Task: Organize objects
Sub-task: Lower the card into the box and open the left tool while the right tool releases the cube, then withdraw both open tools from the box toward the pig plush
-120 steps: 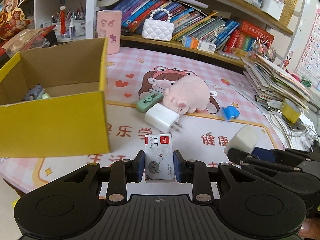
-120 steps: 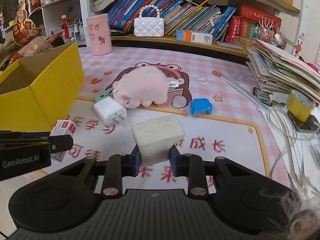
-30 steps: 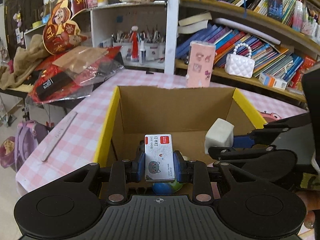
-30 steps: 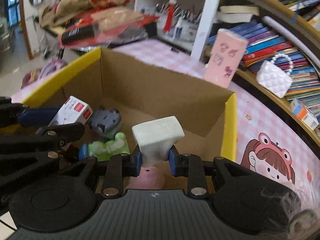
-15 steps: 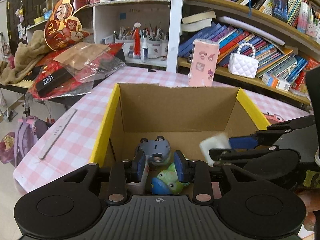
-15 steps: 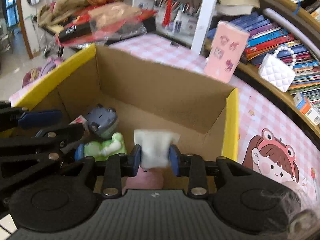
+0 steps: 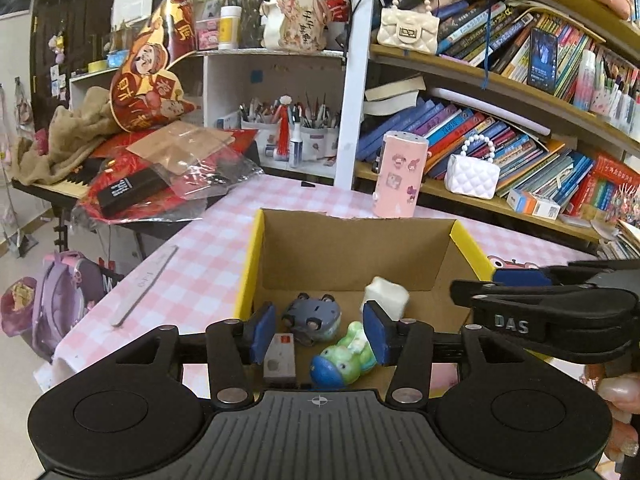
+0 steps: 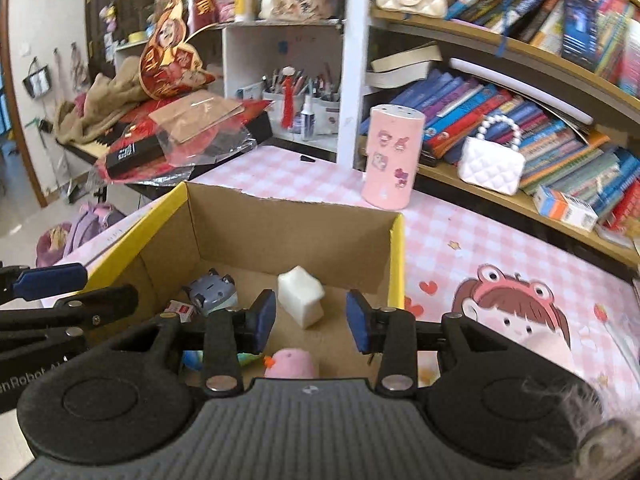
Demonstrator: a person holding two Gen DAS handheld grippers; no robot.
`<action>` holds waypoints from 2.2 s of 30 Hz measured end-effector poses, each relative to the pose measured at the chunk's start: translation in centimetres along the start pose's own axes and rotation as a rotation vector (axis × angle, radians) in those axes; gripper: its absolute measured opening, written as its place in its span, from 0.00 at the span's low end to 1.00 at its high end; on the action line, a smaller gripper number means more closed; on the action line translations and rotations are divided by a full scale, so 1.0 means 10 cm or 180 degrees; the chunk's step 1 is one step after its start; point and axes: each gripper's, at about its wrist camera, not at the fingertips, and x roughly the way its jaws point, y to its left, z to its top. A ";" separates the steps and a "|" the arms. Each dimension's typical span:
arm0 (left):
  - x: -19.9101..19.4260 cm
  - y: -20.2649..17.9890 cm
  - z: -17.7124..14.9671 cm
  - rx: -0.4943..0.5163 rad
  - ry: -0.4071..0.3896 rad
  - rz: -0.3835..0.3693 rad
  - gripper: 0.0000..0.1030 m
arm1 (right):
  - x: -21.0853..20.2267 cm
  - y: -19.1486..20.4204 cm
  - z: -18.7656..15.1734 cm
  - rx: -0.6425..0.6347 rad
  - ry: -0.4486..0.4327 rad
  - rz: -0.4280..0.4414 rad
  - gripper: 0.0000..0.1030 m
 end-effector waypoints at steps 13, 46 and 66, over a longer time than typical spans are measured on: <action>-0.55 0.20 -0.43 -0.0022 0.0055 0.0065 0.58 | -0.61 0.29 -0.64 0.0177 0.0053 -0.0194 0.45; -1.22 0.00 -1.32 0.0276 0.0468 -0.0147 0.79 | -1.60 0.52 -1.80 0.0522 0.0327 -0.0681 0.67; -0.89 -0.73 -1.21 0.0665 0.0538 -0.0540 0.87 | -1.67 -0.18 -1.90 0.0911 0.0368 -0.1159 0.72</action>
